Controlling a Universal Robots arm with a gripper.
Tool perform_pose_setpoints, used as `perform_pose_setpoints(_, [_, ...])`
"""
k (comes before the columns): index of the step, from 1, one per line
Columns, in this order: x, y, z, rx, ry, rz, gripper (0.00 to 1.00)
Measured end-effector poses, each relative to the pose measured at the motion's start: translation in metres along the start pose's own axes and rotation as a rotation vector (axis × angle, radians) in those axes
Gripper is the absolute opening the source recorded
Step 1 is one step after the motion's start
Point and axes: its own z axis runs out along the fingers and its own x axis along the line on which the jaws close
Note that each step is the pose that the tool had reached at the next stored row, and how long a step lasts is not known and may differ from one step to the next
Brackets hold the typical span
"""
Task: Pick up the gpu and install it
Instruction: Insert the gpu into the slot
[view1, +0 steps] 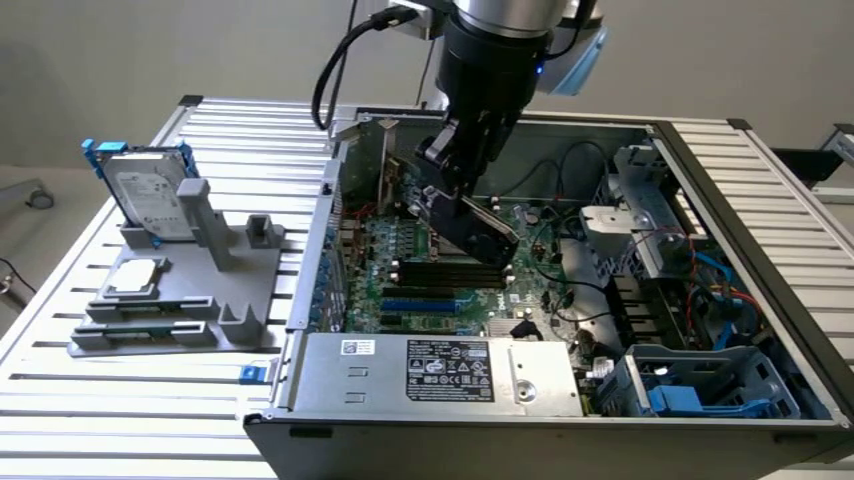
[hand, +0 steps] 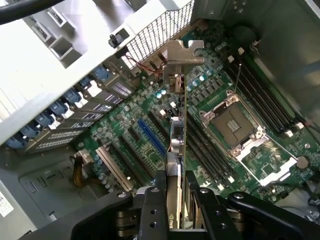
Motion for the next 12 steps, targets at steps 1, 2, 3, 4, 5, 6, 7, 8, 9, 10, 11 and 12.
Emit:
perform_pose_setpoints(1, [0.0,0.0,0.0004,0.0036,-0.0009,-0.016,0.26])
perform_pose_setpoints(2, [0.0,-0.0001,0.0007,0.0071,-0.0018,-0.031,0.26])
perform_pose_setpoints(3, [-0.0001,-0.0001,0.0011,0.0106,-0.0028,-0.047,0.26])
perform_pose_setpoints(4, [-0.0001,-0.0001,0.0015,0.0144,-0.0036,-0.065,0.26])
perform_pose_setpoints(5, [-0.0001,-0.0001,0.0019,0.0179,-0.0044,-0.082,0.26])
perform_pose_setpoints(6, [-0.0001,-0.0002,0.0023,0.0215,-0.0052,-0.098,0.26])
perform_pose_setpoints(7, [-0.0001,-0.0002,0.0027,0.025,-0.0061,-0.114,0.26])
perform_pose_setpoints(8, [-0.0001,-0.0003,0.0031,0.0285,-0.0068,-0.13,0.26])
perform_pose_setpoints(9, [-0.0001,-0.0003,0.0035,0.032,-0.0077,-0.147,0.26])
perform_pose_setpoints(10, [-0.0002,-0.0003,0.0039,0.0356,-0.0084,-0.164,0.26])
perform_pose_setpoints(11, [-0.0002,-0.0004,0.0045,0.0386,-0.0089,-0.182,0.26])
perform_pose_setpoints(12, [-0.0002,-0.0005,0.0052,0.0409,-0.0087,-0.2,0.26])
